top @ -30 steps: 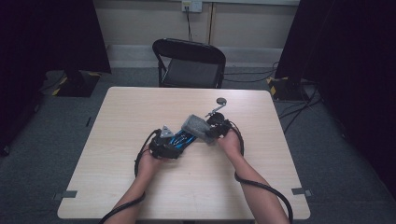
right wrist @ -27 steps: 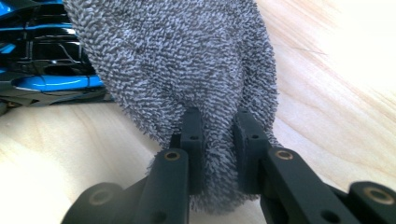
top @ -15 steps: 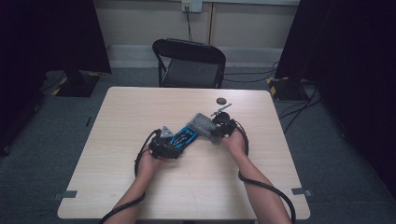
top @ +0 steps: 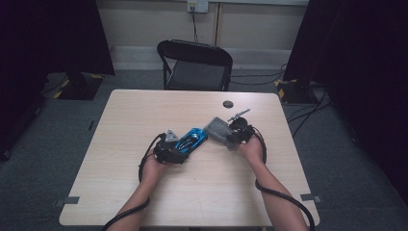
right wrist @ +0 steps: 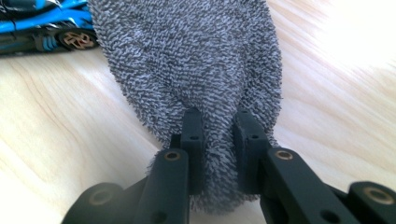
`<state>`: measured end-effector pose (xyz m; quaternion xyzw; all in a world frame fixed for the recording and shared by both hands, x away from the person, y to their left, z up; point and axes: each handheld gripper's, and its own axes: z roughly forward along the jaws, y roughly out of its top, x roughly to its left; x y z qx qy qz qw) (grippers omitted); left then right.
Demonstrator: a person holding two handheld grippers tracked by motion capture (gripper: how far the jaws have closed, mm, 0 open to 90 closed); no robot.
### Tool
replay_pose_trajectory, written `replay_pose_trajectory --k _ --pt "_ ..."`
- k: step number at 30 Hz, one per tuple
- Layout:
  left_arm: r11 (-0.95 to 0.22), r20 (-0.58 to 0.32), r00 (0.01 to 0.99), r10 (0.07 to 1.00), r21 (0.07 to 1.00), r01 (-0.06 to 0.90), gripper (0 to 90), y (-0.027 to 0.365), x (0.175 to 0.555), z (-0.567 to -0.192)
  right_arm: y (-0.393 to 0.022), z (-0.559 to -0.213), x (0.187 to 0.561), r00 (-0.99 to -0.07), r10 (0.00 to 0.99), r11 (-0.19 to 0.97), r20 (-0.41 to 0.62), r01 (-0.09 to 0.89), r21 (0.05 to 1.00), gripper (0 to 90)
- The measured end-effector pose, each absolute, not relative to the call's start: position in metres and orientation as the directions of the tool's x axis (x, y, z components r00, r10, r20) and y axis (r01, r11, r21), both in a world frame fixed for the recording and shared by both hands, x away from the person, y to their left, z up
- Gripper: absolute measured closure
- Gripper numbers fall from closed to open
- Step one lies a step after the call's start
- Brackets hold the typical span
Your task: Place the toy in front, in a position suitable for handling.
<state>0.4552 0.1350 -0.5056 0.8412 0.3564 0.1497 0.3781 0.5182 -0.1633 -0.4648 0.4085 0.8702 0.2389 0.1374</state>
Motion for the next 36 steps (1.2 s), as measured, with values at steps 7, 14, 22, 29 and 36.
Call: replay_pose_trajectory --k 7,14,22,29,36 --pt "-0.464 -0.023 0.705 0.709 0.737 0.491 20.8 0.135 0.455 -0.505 -0.179 -0.465 0.511 -0.619 0.784 0.542 -0.039 0.653 0.528 76.5" --pt "-0.406 -0.097 0.688 0.719 0.744 0.53 15.6 0.137 0.455 -0.505 -0.182 -0.466 0.506 -0.627 0.779 0.542 -0.03 0.648 0.535 76.5" --pt "-0.389 -0.113 0.675 0.729 0.743 0.545 19.2 0.141 0.453 -0.502 -0.18 -0.461 0.503 -0.646 0.763 0.555 -0.029 0.632 0.54 76.5" --pt "-0.397 -0.101 0.68 0.727 0.745 0.536 21.3 0.143 0.452 -0.493 -0.181 -0.459 0.501 -0.65 0.759 0.557 -0.027 0.628 0.544 76.4" --pt "-0.382 -0.088 0.673 0.734 0.767 0.516 23.9 0.144 0.451 -0.476 -0.185 -0.455 0.498 -0.652 0.758 0.549 -0.021 0.62 0.561 76.4"
